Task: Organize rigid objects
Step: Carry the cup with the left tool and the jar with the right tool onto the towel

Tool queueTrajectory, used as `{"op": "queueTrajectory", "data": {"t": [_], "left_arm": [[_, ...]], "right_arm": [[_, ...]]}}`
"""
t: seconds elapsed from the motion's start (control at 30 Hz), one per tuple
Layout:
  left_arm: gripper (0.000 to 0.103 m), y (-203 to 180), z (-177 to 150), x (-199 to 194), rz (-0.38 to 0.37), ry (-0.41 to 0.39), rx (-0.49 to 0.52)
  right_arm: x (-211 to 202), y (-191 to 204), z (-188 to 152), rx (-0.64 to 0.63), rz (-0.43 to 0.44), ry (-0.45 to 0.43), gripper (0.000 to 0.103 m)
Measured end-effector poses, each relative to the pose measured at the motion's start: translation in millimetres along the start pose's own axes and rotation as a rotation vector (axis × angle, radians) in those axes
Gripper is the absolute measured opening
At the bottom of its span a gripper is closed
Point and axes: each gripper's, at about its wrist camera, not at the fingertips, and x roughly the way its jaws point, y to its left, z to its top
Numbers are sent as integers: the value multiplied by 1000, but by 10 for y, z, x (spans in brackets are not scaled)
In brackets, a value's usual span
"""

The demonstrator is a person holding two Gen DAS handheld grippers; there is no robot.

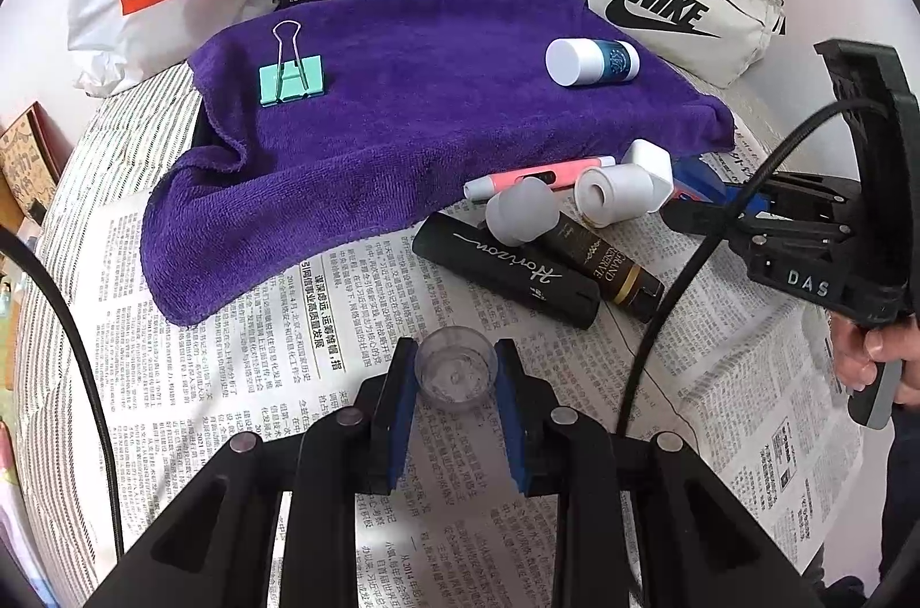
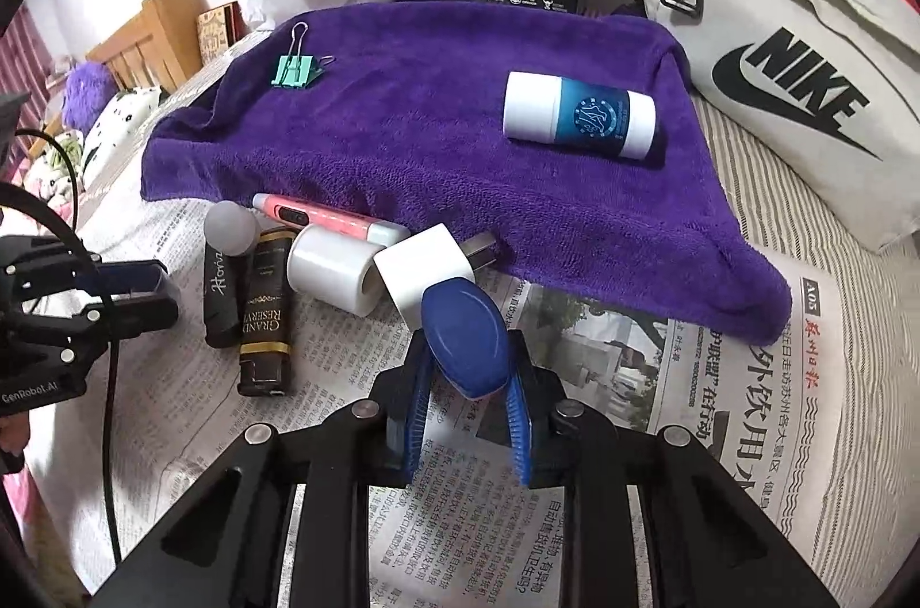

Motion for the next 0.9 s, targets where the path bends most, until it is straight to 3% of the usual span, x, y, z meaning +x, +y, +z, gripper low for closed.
{"op": "queueTrajectory", "data": {"t": [0.17,0.9], "left_arm": [[26,0,-1,1,1,-1,-5],[26,95,0,-188,-40,-14,-55]], "right_arm": [[-10,-120,33,85,63,18,24],[-391,-324,-135,179,54,47,24]]}}
